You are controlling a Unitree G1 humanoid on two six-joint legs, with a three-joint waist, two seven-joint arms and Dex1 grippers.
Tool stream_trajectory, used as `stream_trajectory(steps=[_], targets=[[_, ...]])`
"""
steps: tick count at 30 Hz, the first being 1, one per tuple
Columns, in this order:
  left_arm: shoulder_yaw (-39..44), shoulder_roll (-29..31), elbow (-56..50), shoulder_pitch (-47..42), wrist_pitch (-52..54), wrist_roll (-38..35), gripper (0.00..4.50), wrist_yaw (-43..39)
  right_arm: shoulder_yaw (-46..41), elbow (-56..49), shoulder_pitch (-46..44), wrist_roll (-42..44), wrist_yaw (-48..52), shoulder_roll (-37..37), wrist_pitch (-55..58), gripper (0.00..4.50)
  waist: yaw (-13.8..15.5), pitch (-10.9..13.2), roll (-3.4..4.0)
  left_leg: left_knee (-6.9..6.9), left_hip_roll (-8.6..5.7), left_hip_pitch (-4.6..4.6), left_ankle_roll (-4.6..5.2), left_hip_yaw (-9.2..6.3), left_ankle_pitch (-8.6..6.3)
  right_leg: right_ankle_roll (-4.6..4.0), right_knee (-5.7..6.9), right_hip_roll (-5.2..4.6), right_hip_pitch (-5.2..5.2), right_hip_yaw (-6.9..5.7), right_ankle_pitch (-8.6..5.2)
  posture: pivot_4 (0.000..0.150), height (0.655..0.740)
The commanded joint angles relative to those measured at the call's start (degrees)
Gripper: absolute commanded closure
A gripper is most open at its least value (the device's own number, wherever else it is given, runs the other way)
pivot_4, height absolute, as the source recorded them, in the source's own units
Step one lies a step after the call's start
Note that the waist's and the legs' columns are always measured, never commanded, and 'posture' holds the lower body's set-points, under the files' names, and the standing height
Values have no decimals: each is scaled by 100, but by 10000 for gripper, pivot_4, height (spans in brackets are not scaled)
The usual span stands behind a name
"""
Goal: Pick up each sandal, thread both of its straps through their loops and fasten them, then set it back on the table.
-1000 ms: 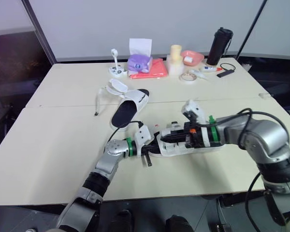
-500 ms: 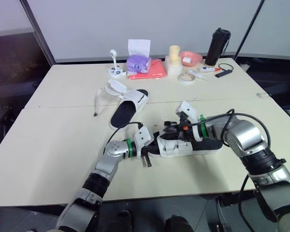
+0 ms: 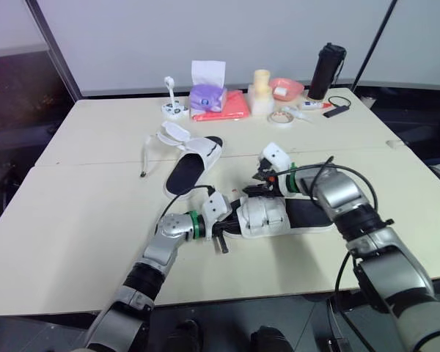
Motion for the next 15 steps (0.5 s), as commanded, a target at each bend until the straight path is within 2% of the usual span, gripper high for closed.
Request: stream_trajectory(steps=[1, 4, 8, 11, 15], targets=[[-119, -2, 135, 144, 103, 112, 45000, 44, 43, 390, -175, -473, -168, 82, -518, 15475, 4, 0, 0, 0, -1, 0, 0, 0, 0, 0, 0, 0, 1, 0, 0, 1500, 7400], [-123, -16, 125, 149, 107, 112, 45000, 58, -142, 354, -293, -619, -272, 23, -674, 15475, 2, 0, 0, -1, -3, 0, 0, -1, 0, 0, 0, -1, 0, 1, 0, 1500, 7400], [-93, 19, 14, 135, 130, 82, 45000, 46, -597, -586, -162, -666, -382, -446, -751, 15475, 12, 3, 4, 0, -4, -8, -1, -3, 0, 0, 0, -2, -8, 1, 0, 1500, 7400], [59, 135, -380, 67, 317, -104, 45000, -32, -1074, -1954, 480, -508, -329, -939, -549, 15475, 12, 3, 3, -4, -4, -20, -1, -7, 0, 1, -1, -2, -19, 0, 0, 1500, 7400], [316, 345, -1026, 5, 764, -471, 45000, -99, -1325, -3208, 1420, -689, -456, -1350, -587, 15475, -47, 4, 3, -19, -1, -26, -1, -2, 0, 1, 0, -1, -36, 5, -1, 1500, 7400]])
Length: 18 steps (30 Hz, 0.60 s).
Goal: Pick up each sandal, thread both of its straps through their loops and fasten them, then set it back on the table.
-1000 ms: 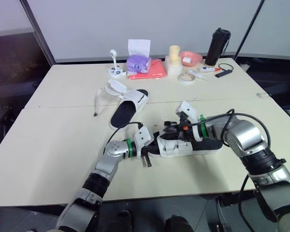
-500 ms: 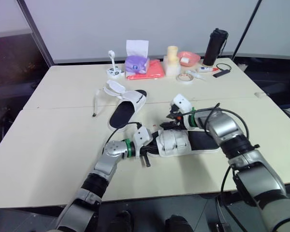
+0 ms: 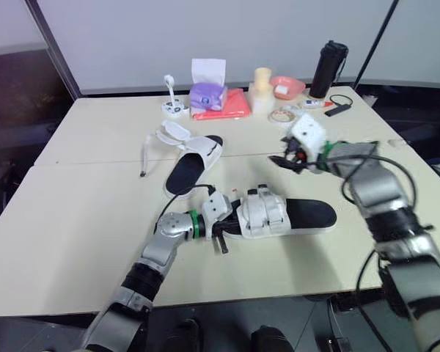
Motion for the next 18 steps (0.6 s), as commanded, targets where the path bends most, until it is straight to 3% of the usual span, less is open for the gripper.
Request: stream_trajectory(steps=[1, 7, 12, 18], targets=[[395, 203, -778, -53, 538, -485, 45000, -29, -274, -1119, 691, -120, -153, -239, -45, 15475, -35, 2, 1, -3, 1, 0, 0, 3, 0, 0, 4, 0, -6, 6, 0, 1500, 7400], [882, 818, -1916, 105, 1515, -1057, 45000, -11, -471, -1845, 1829, -517, -394, -621, -725, 15475, -14, 8, 7, -7, 5, -13, -2, 18, 3, 0, 25, 1, -43, 34, 0, 1500, 7400], [1069, 1338, -2415, 507, 1886, -1222, 45000, -3, -322, -1815, 2412, -908, -479, -801, -1849, 15475, 2, 8, 7, -5, 6, -12, -2, 31, 3, -1, 22, 0, -38, 34, 0, 1500, 7400], [1277, 1529, -2673, 851, 2045, -1366, 45000, 227, -169, -1656, 2779, -1154, -411, -831, -3293, 15475, 9, 9, 6, -3, 9, -12, -2, 32, 3, -2, 22, 0, -37, 35, 0, 1500, 7400]])
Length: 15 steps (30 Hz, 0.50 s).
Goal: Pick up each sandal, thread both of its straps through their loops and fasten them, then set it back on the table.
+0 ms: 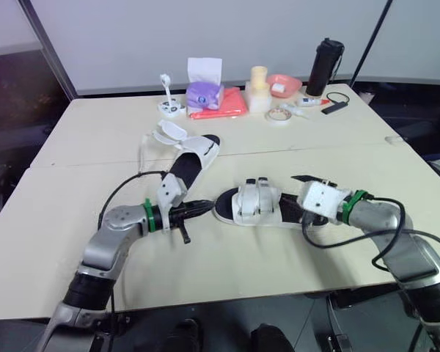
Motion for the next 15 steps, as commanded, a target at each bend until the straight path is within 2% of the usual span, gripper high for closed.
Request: stream_trajectory(steps=[1, 6, 12, 15], targets=[[230, 53, -325, 43, 3, -144, 45000, 178, 40, 51, 26, -120, -68, 8, -861, 15475, 2, 0, 0, 0, 0, 0, 0, 0, 0, 0, 0, 0, 0, 0, 0, 1500, 7400], [332, -151, -313, 146, -164, -63, 45000, 654, 269, 489, -159, -413, -167, 181, -1743, 15475, -9, 0, -1, 3, 1, 2, 0, -1, 0, -1, 0, 0, 4, 0, 0, 1500, 7400], [739, -1047, -251, 220, -852, 510, 45000, 2526, 760, 1493, -758, -1262, -581, 415, -2761, 15475, -14, -1, -2, 4, 2, 6, -3, -1, 2, -4, 1, 1, 4, 2, 2, 1500, 7400], [848, -1591, -515, 547, -1081, 765, 45000, 3436, 984, 2110, -1126, -1758, -919, 530, -3162, 15475, -9, -1, -3, 3, 1, 8, -4, 0, 3, -3, 1, 1, 4, 5, 3, 1500, 7400]])
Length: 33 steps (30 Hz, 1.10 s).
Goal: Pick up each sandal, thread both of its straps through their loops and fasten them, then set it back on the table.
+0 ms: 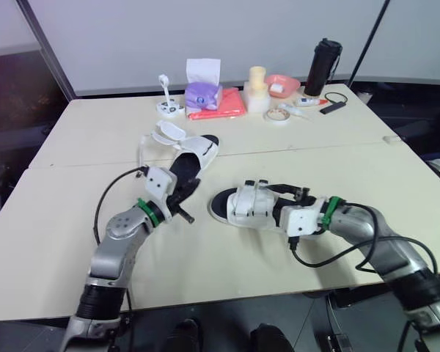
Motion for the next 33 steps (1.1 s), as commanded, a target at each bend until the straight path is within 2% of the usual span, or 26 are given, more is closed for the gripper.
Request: stream_trajectory(steps=[1, 7, 12, 15, 19, 23, 27, 33], targets=[[138, -402, -439, 363, -321, 279, 45000, 931, 185, 498, -363, -499, -407, 84, -514, 15475, 13, 0, 0, 0, 0, 0, 0, 2, 0, 0, -1, 0, 0, 1, 0, 1500, 7400], [-134, -900, -762, 815, -437, 601, 45000, 1614, 392, 1319, -781, -885, -950, 308, -1011, 15475, 39, -1, -2, 8, -2, 0, -7, 11, 4, -4, 1, 3, 7, 1, 3, 1500, 7400], [-198, -916, -734, 901, -469, 727, 45000, 1771, 360, 1337, -788, -895, -1124, 370, -1128, 15475, 26, -1, -2, 13, -3, 11, -7, 9, 4, -4, 0, 5, 22, 0, 2, 1500, 7400], [-234, -905, -714, 953, -489, 740, 45000, 1779, 332, 1201, -693, -889, -1151, 335, -1148, 23866, 24, -1, -1, 11, -2, 11, -6, 9, 4, -4, 0, 6, 21, 0, 2, 1500, 7400], [-277, -859, -697, 1020, -519, 773, 45000, 1739, 315, 1005, -590, -912, -1219, 296, -1277, 44710, 24, -2, -2, 11, -2, 11, -6, 9, 4, -4, 0, 7, 21, -1, 2, 1500, 7400], [-284, -806, -655, 1030, -551, 786, 45000, 1706, 284, 881, -529, -961, -1258, 288, -1238, 44710, 24, -2, -2, 12, -2, 11, -6, 8, 4, -4, 0, 7, 22, -2, 2, 1500, 7400], [-341, -759, -650, 1047, -621, 842, 45000, 1673, 61, 782, -497, -968, -1320, 375, -634, 44710, 26, -2, -2, 11, -2, 10, -6, 7, 4, -4, 0, 7, 22, -2, 2, 1500, 7400], [-420, -728, -586, 1024, -760, 932, 45000, 1657, -597, 667, -949, -1075, -1198, 787, 2184, 44710, 45, -2, -1, 15, -2, 10, -8, 6, 6, -7, 1, 7, 22, -1, 4, 1500, 7400]])
